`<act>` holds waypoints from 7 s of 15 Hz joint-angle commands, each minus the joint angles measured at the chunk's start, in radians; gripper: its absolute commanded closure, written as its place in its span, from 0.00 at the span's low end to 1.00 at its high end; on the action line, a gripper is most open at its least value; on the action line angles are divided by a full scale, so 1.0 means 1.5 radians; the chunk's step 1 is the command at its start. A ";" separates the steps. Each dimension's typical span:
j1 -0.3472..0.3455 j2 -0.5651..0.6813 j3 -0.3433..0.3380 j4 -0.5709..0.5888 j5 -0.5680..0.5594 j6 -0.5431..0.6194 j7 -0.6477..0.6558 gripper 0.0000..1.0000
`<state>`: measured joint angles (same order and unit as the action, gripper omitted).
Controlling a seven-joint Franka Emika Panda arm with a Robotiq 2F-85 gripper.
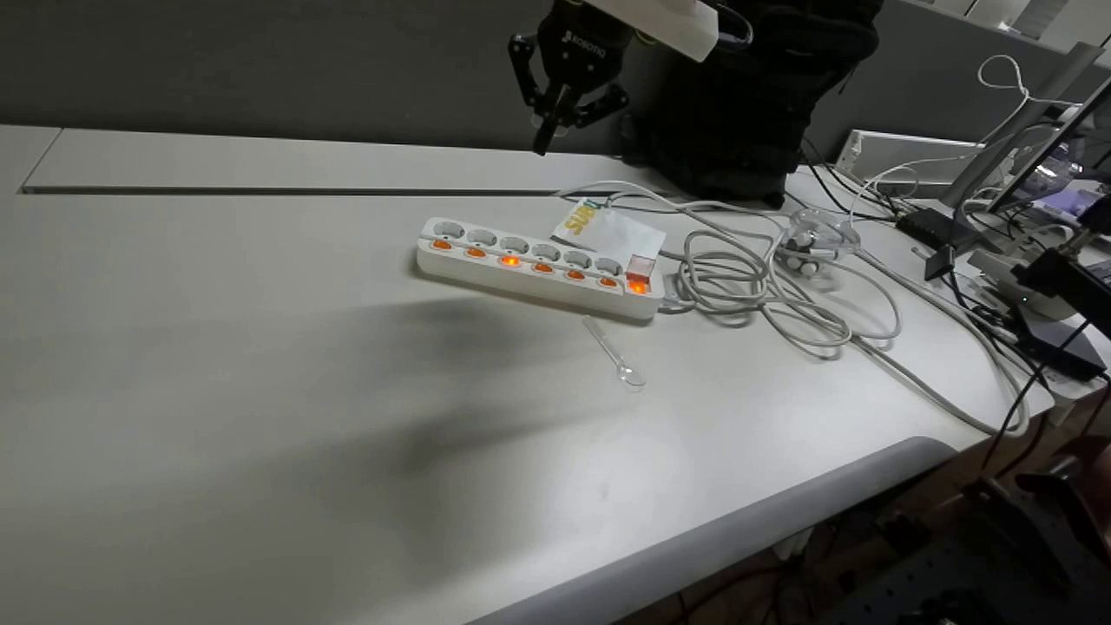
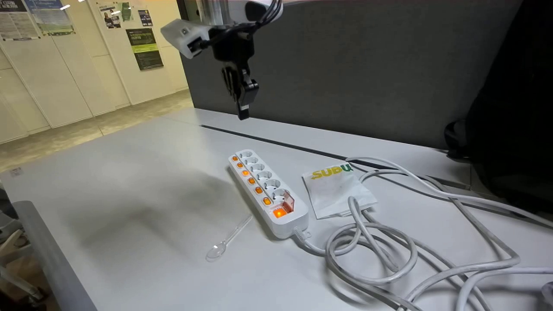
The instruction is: Turn off the third switch from the left on the adapter
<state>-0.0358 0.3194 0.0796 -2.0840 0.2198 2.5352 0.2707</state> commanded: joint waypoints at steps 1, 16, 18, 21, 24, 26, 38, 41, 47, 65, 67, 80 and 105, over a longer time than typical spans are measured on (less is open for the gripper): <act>0.026 0.022 -0.008 0.013 0.009 -0.033 -0.001 1.00; 0.057 0.119 -0.049 0.047 -0.003 -0.015 0.029 1.00; 0.057 0.126 -0.051 0.056 -0.003 -0.016 0.026 1.00; 0.052 0.119 -0.046 0.039 0.000 -0.012 0.008 0.99; 0.068 0.127 -0.061 0.050 -0.020 -0.021 0.038 1.00; 0.075 0.136 -0.065 0.057 -0.025 -0.027 0.049 1.00; 0.106 0.192 -0.095 0.099 -0.047 -0.020 0.097 1.00; 0.110 0.201 -0.094 0.114 -0.048 -0.024 0.096 1.00; 0.124 0.207 -0.087 0.119 -0.044 -0.024 0.098 1.00; 0.106 0.199 -0.078 0.091 -0.003 -0.005 0.102 1.00; 0.104 0.197 -0.077 0.087 0.003 -0.003 0.101 1.00; 0.009 0.245 -0.010 0.095 0.124 0.049 -0.016 1.00; 0.080 0.204 -0.060 0.093 0.067 -0.011 0.084 1.00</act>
<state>0.0532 0.6389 0.0046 -1.9239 0.3535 2.5162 0.3488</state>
